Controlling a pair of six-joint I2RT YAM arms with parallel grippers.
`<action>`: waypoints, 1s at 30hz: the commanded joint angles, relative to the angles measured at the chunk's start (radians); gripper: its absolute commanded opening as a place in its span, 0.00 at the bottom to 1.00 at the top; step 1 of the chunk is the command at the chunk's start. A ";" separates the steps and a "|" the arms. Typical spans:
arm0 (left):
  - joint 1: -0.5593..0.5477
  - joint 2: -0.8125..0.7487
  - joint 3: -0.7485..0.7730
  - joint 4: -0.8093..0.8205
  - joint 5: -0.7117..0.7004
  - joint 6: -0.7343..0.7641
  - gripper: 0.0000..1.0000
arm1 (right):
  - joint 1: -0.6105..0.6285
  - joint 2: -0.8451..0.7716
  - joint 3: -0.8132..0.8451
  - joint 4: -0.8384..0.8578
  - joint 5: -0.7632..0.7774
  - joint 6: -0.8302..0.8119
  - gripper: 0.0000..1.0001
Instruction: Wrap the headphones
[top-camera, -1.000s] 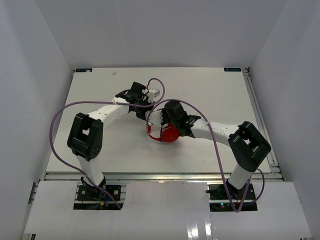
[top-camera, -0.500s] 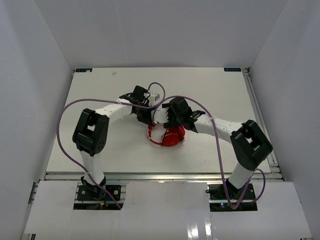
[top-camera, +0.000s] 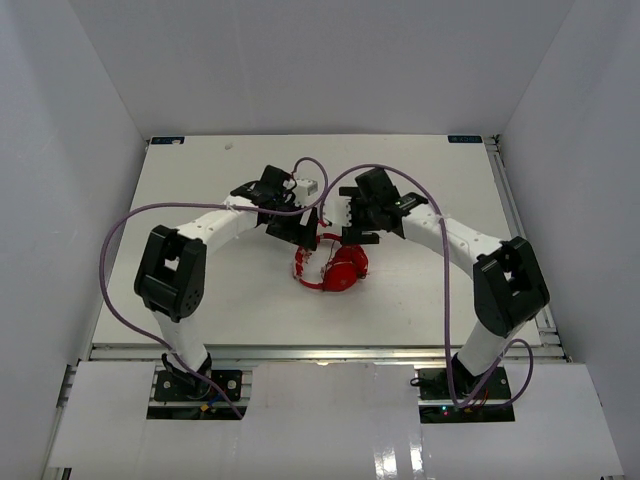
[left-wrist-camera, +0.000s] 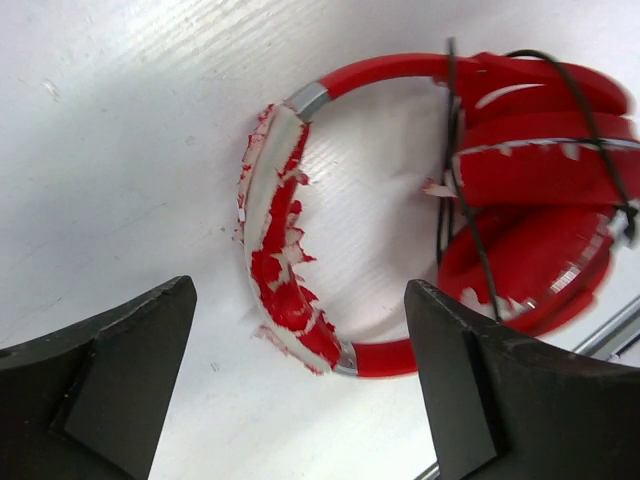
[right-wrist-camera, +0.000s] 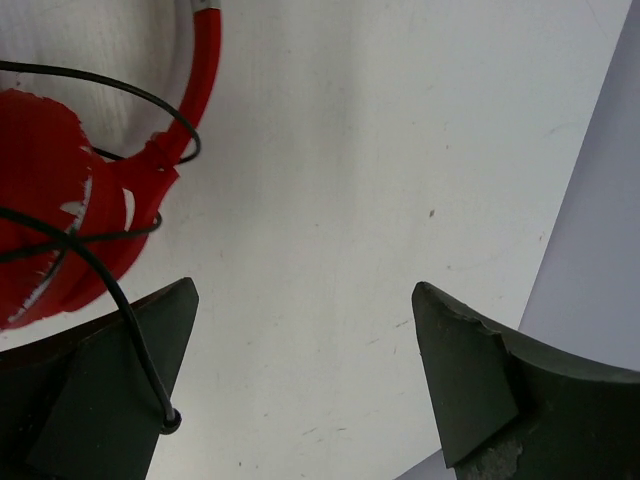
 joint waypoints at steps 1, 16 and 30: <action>0.004 -0.131 -0.007 -0.005 0.066 0.024 0.98 | -0.049 0.063 0.181 -0.144 -0.124 0.064 0.96; 0.016 -0.323 -0.072 -0.018 0.014 0.013 0.98 | -0.106 0.186 0.306 -0.378 -0.233 0.082 0.98; 0.025 -0.933 -0.433 0.303 -0.127 -0.306 0.98 | -0.229 -0.459 -0.199 0.168 -0.045 0.981 0.90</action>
